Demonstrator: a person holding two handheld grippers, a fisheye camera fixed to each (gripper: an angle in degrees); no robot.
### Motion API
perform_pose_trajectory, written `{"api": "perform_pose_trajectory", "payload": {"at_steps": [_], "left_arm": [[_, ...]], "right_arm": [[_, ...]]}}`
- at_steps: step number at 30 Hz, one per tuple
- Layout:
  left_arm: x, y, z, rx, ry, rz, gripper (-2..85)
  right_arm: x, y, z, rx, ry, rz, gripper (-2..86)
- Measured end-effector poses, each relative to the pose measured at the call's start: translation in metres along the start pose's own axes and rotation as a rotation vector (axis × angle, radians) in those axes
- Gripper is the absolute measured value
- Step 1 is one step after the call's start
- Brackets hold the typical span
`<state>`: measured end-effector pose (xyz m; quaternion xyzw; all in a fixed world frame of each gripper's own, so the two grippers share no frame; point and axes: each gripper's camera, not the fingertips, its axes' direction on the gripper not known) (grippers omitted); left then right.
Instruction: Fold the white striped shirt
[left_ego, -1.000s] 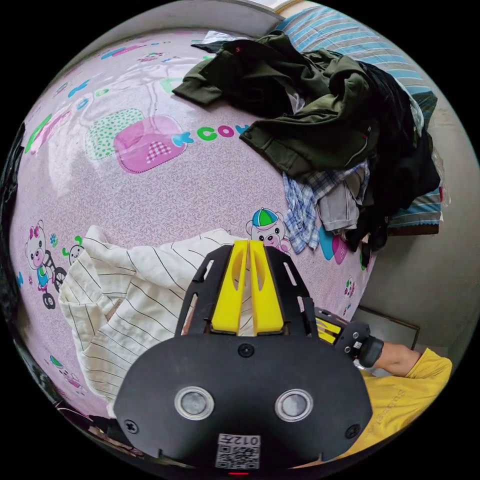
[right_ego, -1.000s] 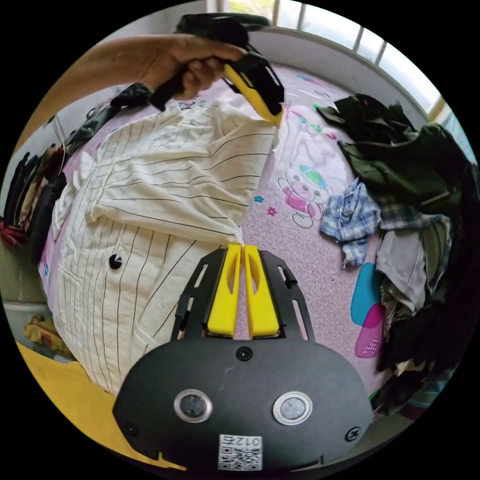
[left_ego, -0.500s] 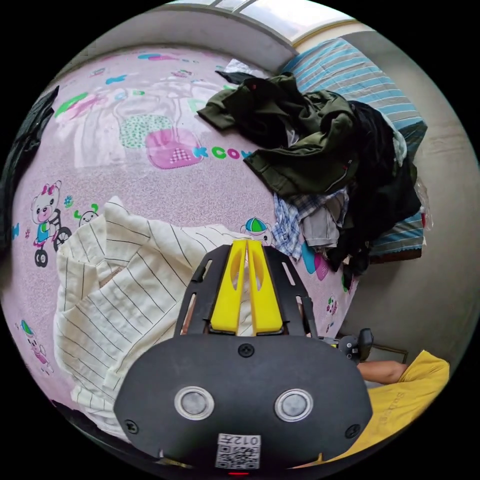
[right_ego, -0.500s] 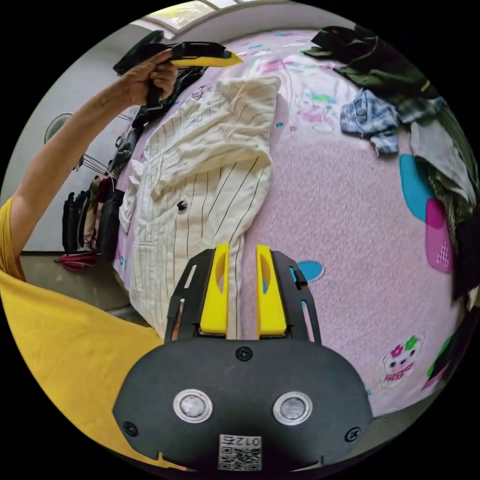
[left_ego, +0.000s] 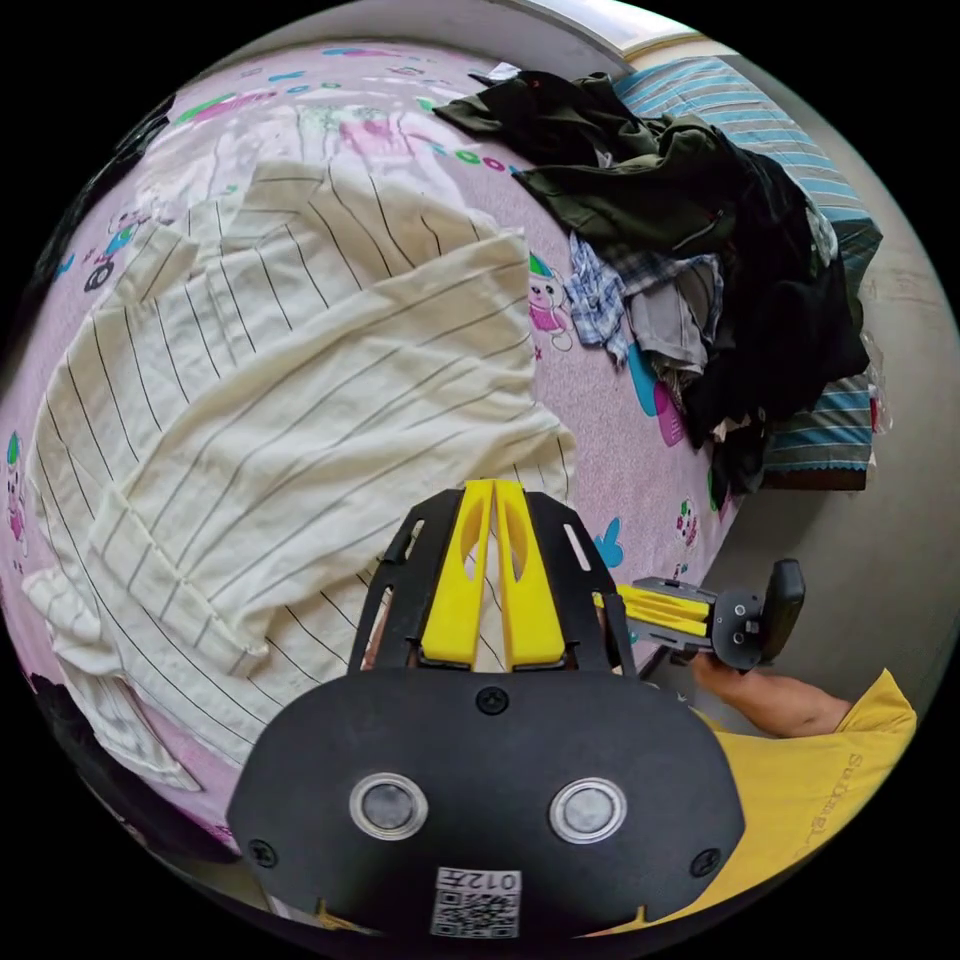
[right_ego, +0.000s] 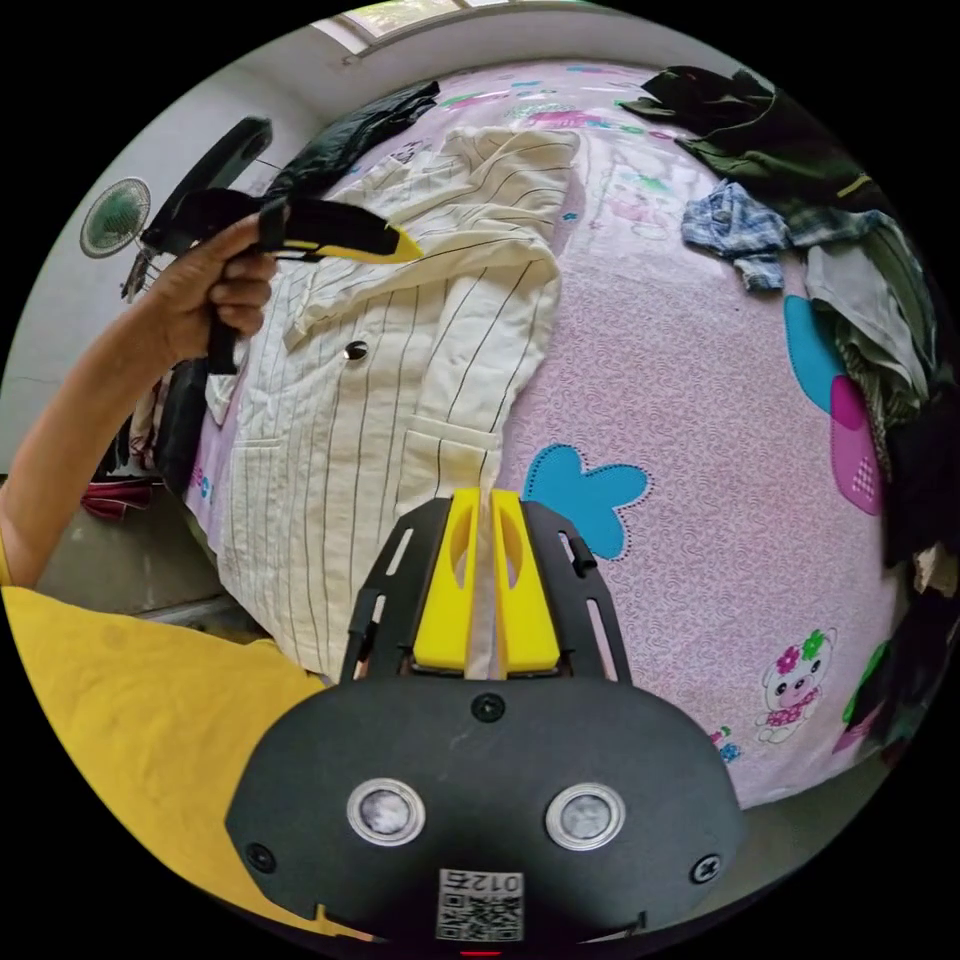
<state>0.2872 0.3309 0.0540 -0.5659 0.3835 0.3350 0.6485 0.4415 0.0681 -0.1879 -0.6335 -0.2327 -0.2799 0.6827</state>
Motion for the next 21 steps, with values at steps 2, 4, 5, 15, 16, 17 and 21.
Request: {"api": "perform_pose_trajectory", "payload": {"at_steps": [2, 4, 5, 15, 16, 17, 21], "left_arm": [[-0.001, 0.01, 0.007, -0.006, 0.017, -0.004, 0.4], [-0.003, 0.018, 0.015, -0.016, 0.032, -0.005, 0.5], [-0.003, 0.023, 0.022, -0.038, 0.035, 0.0, 0.5], [-0.003, 0.045, 0.06, -0.108, 0.053, 0.033, 0.4], [-0.004, 0.046, 0.062, -0.111, 0.053, 0.031, 0.4], [-0.005, 0.047, 0.066, -0.117, 0.05, 0.029, 0.4], [-0.012, 0.051, 0.078, -0.143, 0.028, 0.033, 0.3]], "right_arm": [[0.014, -0.003, -0.007, 0.01, 0.058, 0.038, 2.1], [0.022, -0.006, -0.009, -0.001, 0.086, 0.04, 2.1], [0.027, -0.008, -0.009, -0.024, 0.046, 0.037, 2.4], [0.047, -0.042, -0.002, 0.02, -0.27, 0.152, 7.3], [0.043, -0.047, 0.003, 0.008, -0.268, 0.14, 6.8], [0.038, -0.051, 0.006, -0.005, -0.261, 0.113, 5.8], [0.028, -0.061, 0.003, -0.028, -0.11, 0.034, 2.8]]}}
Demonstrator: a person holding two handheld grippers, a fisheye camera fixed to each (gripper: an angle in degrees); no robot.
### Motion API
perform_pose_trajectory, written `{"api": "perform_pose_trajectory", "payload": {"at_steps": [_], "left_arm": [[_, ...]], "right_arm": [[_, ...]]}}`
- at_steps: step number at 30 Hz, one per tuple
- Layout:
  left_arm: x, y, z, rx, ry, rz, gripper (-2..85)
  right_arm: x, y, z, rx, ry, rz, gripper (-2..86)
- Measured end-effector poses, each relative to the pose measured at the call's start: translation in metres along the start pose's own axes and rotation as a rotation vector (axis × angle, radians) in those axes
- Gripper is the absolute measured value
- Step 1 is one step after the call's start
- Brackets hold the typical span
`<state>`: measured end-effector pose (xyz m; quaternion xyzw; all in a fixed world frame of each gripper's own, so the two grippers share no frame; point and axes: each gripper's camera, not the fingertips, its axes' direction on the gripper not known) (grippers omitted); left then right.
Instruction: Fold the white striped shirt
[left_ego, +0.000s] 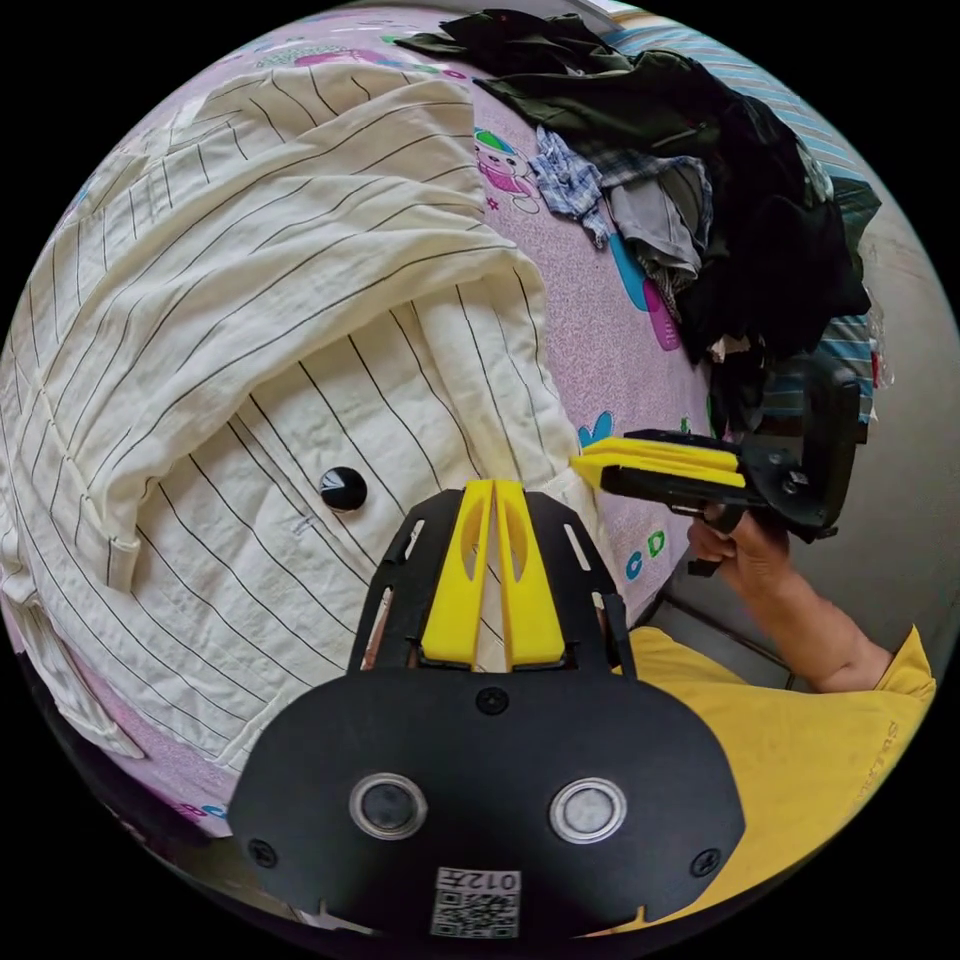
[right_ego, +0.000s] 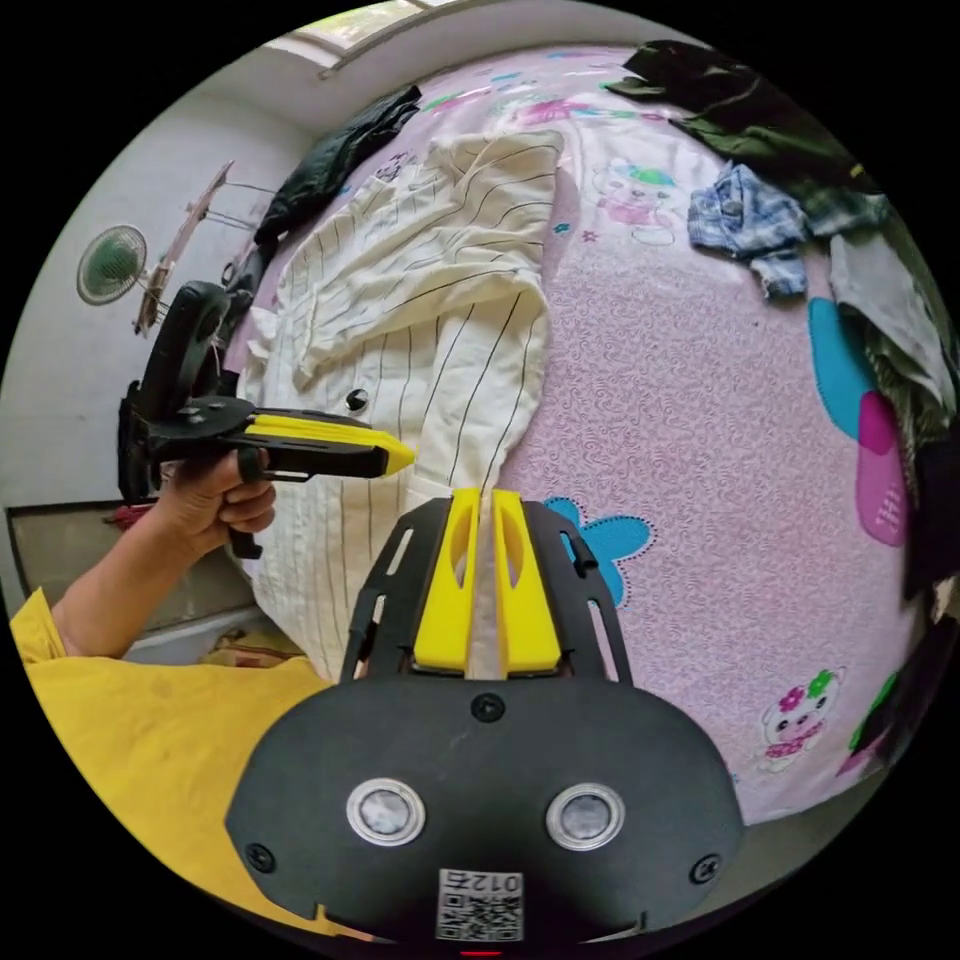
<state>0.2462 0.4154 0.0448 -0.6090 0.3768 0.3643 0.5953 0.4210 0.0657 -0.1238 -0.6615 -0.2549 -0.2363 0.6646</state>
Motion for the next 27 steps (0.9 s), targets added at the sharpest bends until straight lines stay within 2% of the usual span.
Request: {"api": "perform_pose_trajectory", "payload": {"at_steps": [5, 11, 14, 17, 20, 27], "left_arm": [[-0.01, 0.001, 0.017, -0.035, -0.025, -0.017, 0.3], [-0.014, 0.0, 0.029, -0.037, -0.026, -0.01, 0.4], [-0.012, -0.001, 0.036, -0.041, -0.016, 0.005, 0.4], [-0.01, -0.002, 0.045, -0.052, -0.028, 0.008, 0.3], [-0.01, -0.002, 0.052, -0.064, -0.046, 0.01, 0.3], [-0.016, -0.001, 0.068, -0.081, -0.037, 0.011, 0.3]], "right_arm": [[0.019, -0.017, -0.018, -0.009, 0.232, -0.004, 0.9], [0.025, -0.017, -0.024, -0.026, -0.049, -0.014, 4.8], [0.007, -0.013, -0.004, -0.08, -0.08, -0.047, 8.0], [-0.005, -0.013, 0.017, -0.111, -0.085, -0.054, 7.3], [-0.013, -0.015, 0.018, -0.102, 0.065, -0.098, 3.5], [0.013, -0.027, 0.002, -0.104, 0.195, -0.093, 0.6]]}}
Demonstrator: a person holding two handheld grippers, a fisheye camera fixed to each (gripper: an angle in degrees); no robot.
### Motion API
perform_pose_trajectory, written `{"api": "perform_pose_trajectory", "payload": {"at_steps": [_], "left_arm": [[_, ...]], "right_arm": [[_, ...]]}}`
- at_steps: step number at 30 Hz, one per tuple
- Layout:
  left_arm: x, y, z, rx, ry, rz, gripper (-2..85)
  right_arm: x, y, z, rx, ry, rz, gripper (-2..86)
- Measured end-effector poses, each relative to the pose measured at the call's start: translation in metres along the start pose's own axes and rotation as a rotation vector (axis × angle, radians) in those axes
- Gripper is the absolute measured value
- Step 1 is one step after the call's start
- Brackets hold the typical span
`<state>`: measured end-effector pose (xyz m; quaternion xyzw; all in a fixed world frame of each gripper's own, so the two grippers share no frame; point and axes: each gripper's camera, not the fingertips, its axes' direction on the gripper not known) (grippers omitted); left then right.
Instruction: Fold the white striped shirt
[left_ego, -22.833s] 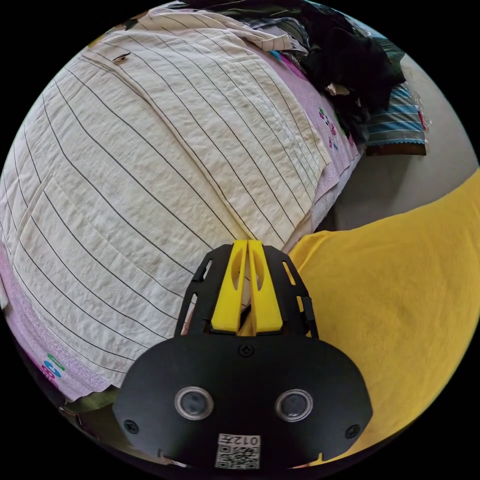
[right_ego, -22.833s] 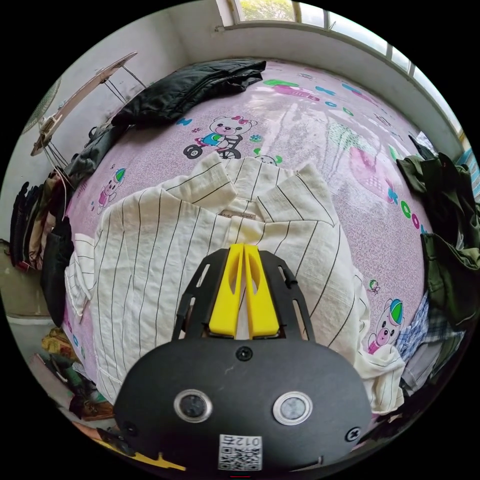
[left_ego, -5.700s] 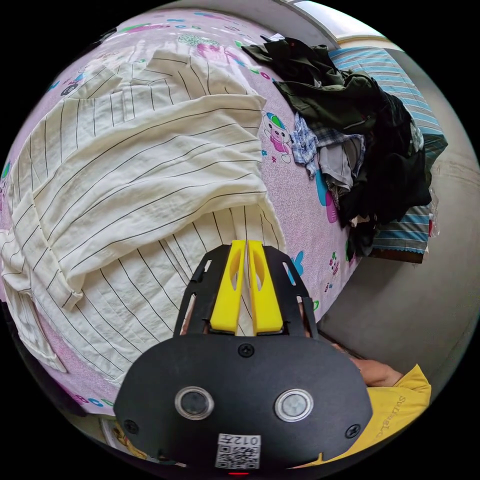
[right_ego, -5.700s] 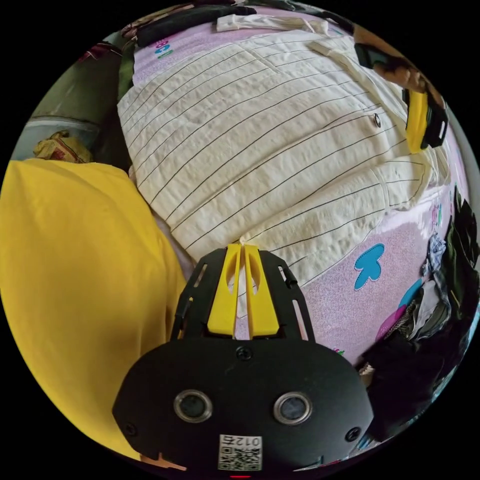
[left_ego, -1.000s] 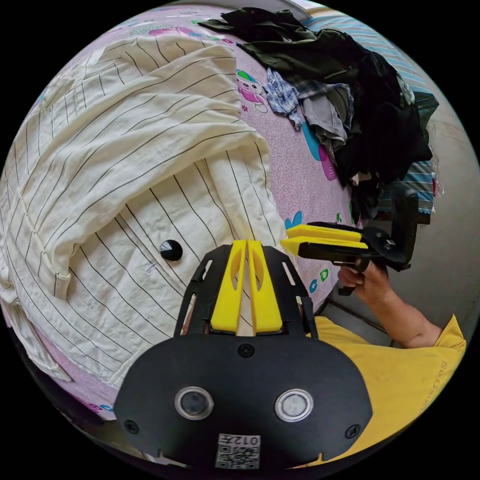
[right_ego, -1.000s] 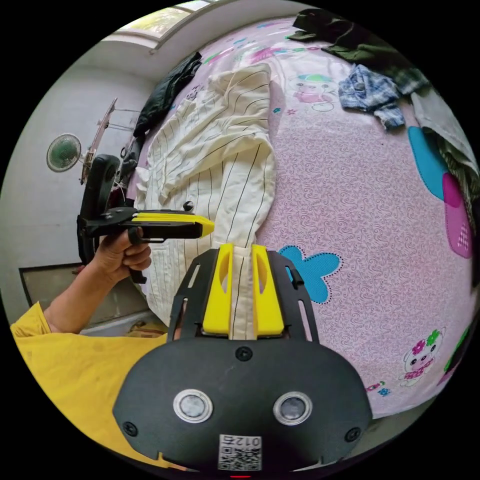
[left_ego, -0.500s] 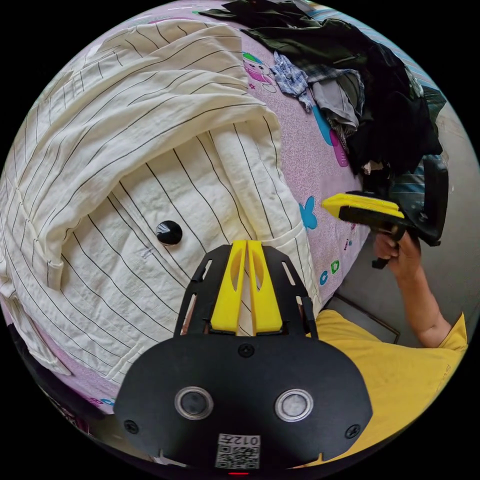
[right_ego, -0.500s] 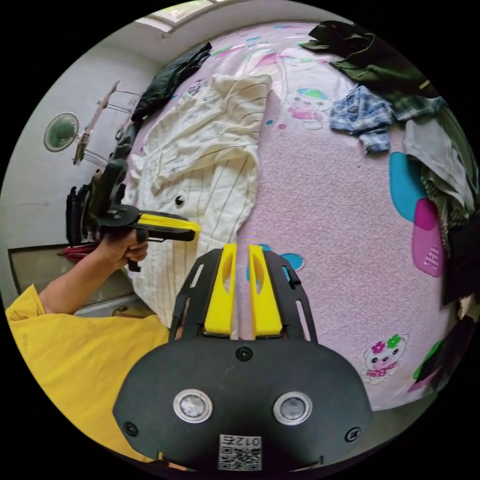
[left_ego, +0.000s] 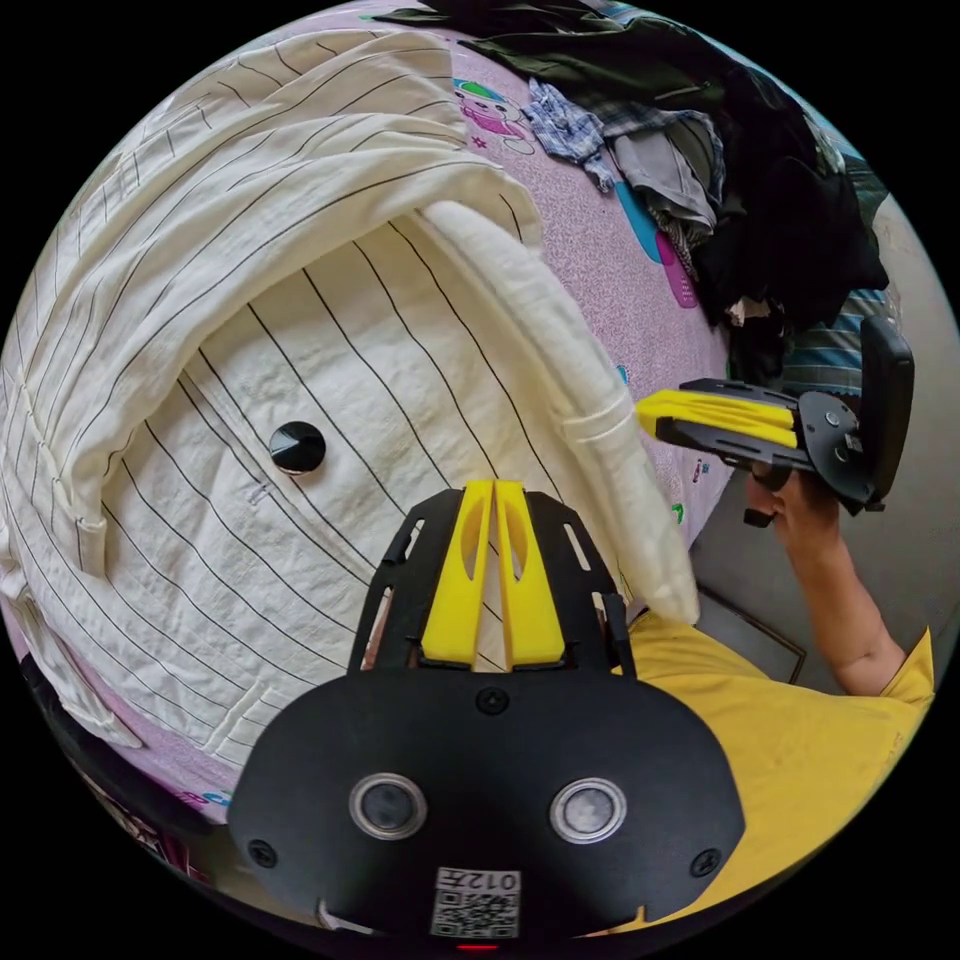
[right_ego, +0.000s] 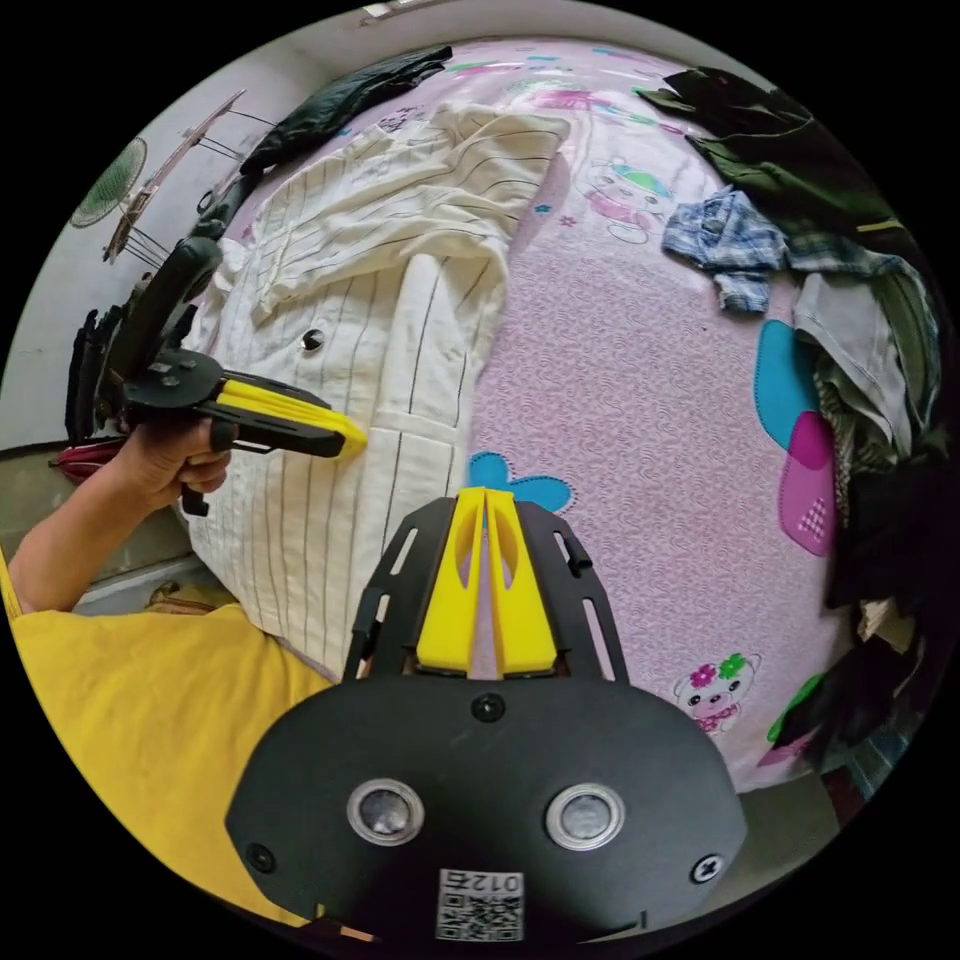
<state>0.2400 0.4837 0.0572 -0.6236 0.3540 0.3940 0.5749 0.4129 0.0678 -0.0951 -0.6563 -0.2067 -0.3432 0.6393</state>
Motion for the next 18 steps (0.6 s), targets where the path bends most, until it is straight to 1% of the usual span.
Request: {"api": "perform_pose_trajectory", "payload": {"at_steps": [2, 3, 5, 9, 12, 14, 16, 18], "left_arm": [[-0.001, 0.0, 0.003, 0.002, 0.0, 0.004, 0.3], [-0.001, 0.0, 0.005, 0.003, 0.0, 0.002, 0.4], [-0.001, 0.0, 0.007, 0.001, -0.008, 0.0, 0.4], [0.004, -0.001, 0.014, -0.002, -0.046, 0.021, 0.4], [0.006, -0.002, 0.019, -0.005, -0.059, 0.032, 0.4], [0.005, -0.003, 0.021, -0.009, -0.055, 0.028, 0.4], [0.004, -0.003, 0.023, -0.013, -0.054, 0.026, 0.4], [0.004, -0.004, 0.026, -0.015, -0.057, 0.023, 0.4]], "right_arm": [[0.009, -0.002, 0.006, -0.028, 0.12, 0.0, 0.5], [0.012, -0.002, 0.006, -0.032, 0.115, 0.004, 0.5], [0.019, 0.005, -0.002, 0.001, 0.002, 0.017, 1.1], [0.021, 0.023, -0.005, 0.031, -0.078, 0.027, 3.8], [0.036, 0.033, 0.003, 0.065, -0.164, 0.095, 6.1], [0.052, 0.032, 0.017, 0.054, -0.285, 0.168, 6.0], [0.055, 0.03, 0.026, 0.048, -0.362, 0.171, 4.9], [0.047, 0.029, 0.026, 0.054, -0.359, 0.134, 3.8]]}}
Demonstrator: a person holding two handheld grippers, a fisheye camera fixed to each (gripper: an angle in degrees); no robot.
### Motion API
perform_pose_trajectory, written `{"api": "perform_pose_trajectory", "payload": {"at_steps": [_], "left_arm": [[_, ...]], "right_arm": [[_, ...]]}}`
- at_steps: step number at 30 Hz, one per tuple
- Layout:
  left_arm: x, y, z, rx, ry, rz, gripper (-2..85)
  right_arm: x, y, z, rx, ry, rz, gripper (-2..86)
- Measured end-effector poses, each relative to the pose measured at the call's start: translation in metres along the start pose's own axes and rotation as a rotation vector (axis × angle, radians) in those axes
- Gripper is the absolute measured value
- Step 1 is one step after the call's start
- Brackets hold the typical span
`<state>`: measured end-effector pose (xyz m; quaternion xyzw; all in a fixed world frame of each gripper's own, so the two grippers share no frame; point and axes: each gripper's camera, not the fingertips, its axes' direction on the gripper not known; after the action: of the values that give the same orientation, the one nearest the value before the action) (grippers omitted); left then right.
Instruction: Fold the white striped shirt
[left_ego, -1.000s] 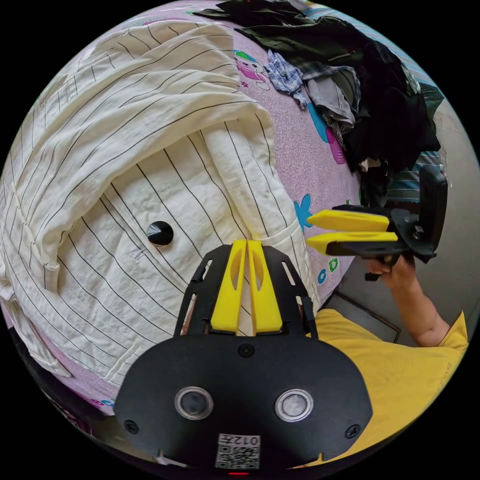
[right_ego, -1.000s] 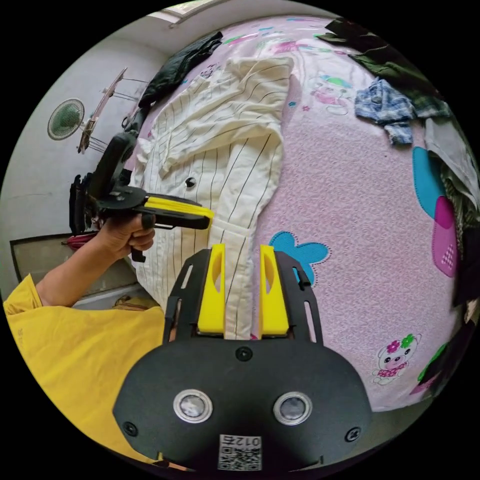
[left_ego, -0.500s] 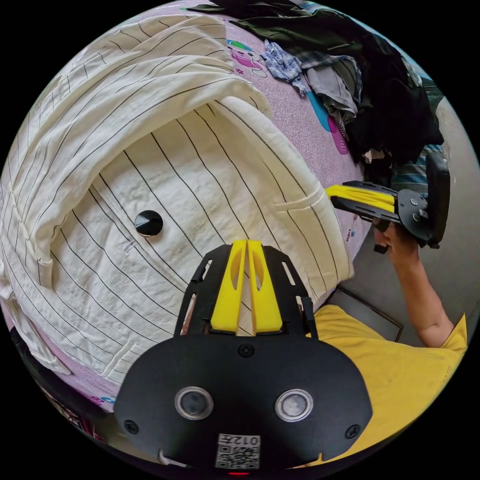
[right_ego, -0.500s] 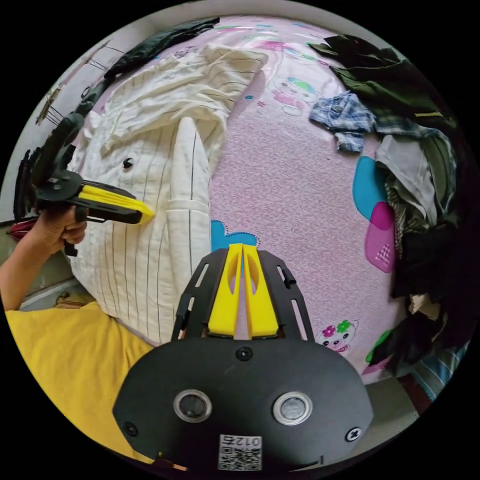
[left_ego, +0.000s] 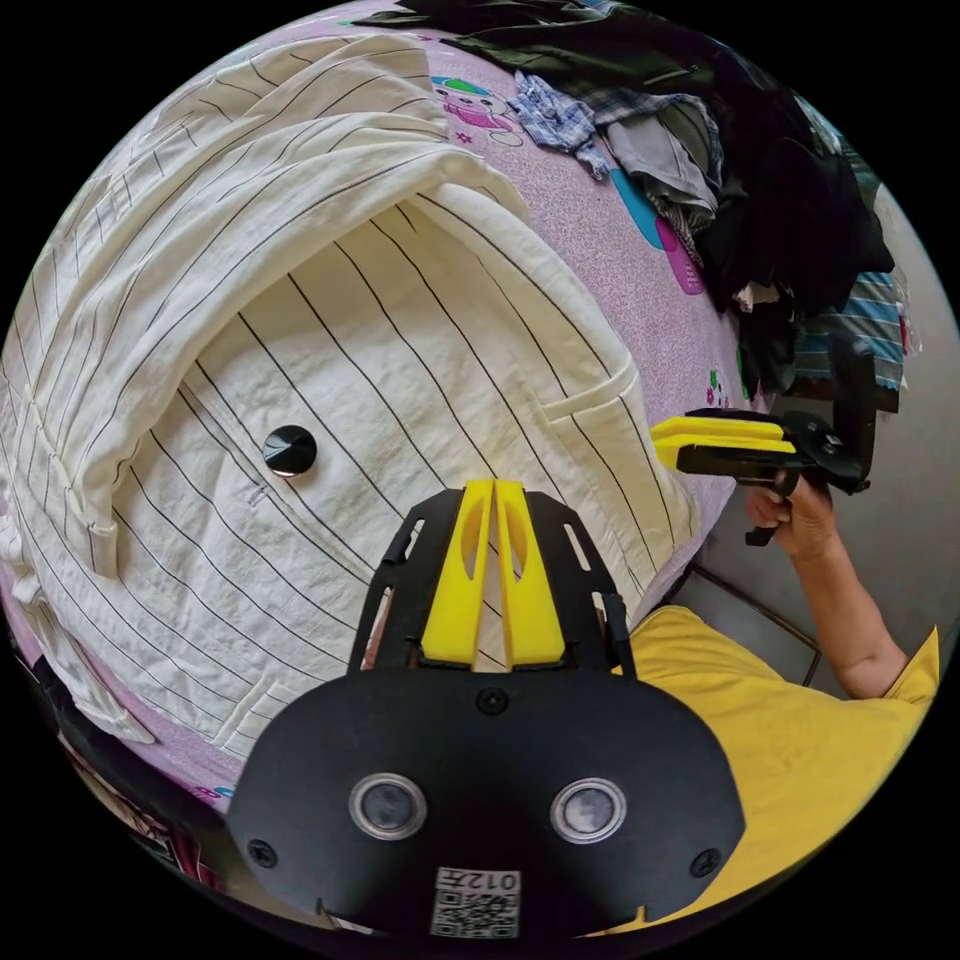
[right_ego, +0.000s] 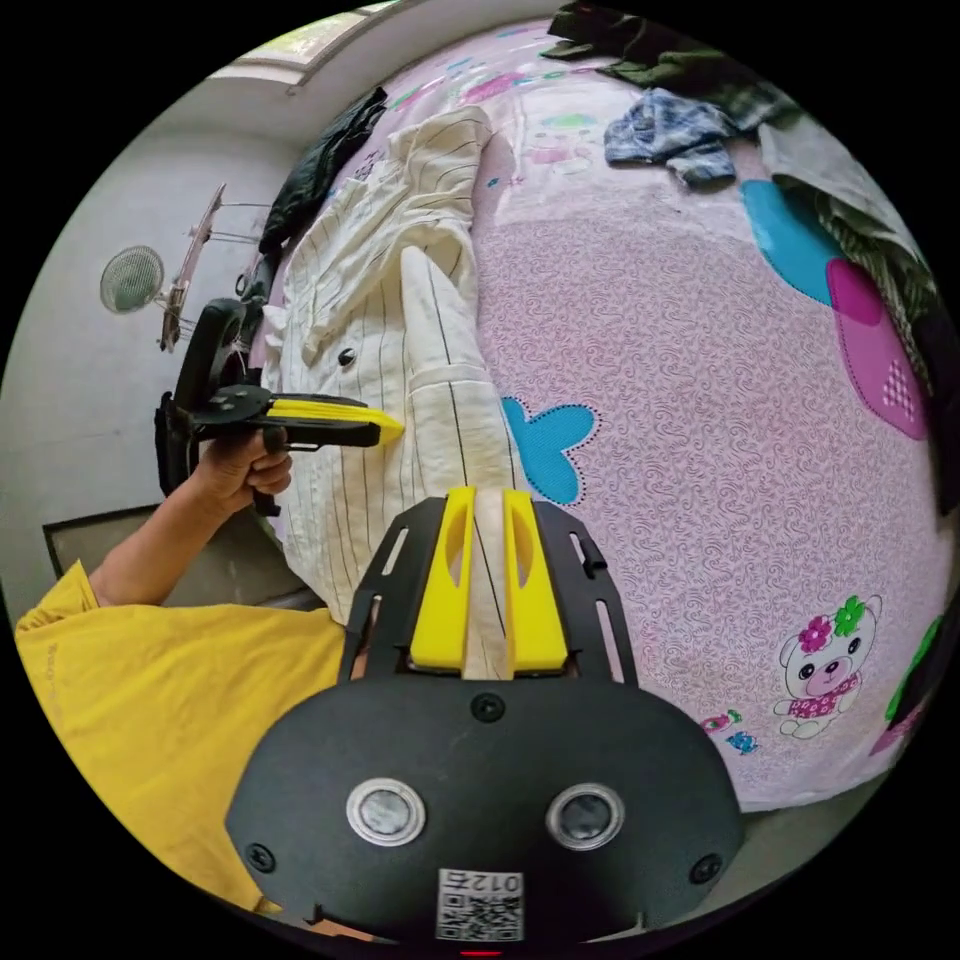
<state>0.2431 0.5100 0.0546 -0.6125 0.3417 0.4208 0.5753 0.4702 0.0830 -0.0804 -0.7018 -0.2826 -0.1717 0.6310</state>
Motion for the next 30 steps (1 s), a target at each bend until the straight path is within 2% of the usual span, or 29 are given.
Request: {"api": "perform_pose_trajectory", "payload": {"at_steps": [5, 9, 12, 16, 23, 30], "left_arm": [[0.007, -0.001, -0.001, 0.033, -0.042, -0.004, 0.4], [0.025, -0.01, -0.009, 0.097, -0.045, 0.057, 0.4], [0.033, -0.022, -0.001, 0.063, -0.062, 0.086, 0.5], [0.033, -0.03, 0.011, -0.003, -0.093, 0.087, 0.4], [0.023, -0.029, 0.013, 0.01, -0.043, 0.076, 0.4], [0.02, -0.027, 0.011, 0.022, -0.034, 0.07, 0.5]], "right_arm": [[-0.033, 0.003, 0.024, -0.113, 0.122, -0.179, 2.6], [-0.023, 0.0, 0.032, -0.117, 0.097, -0.145, 2.3], [-0.013, -0.002, 0.031, -0.122, 0.062, -0.121, 2.6], [0.002, 0.006, 0.006, -0.018, 0.078, -0.059, 3.4], [0.041, -0.029, -0.016, 0.141, -0.047, 0.056, 2.3], [0.028, -0.105, 0.008, 0.104, -0.03, 0.032, 4.6]]}}
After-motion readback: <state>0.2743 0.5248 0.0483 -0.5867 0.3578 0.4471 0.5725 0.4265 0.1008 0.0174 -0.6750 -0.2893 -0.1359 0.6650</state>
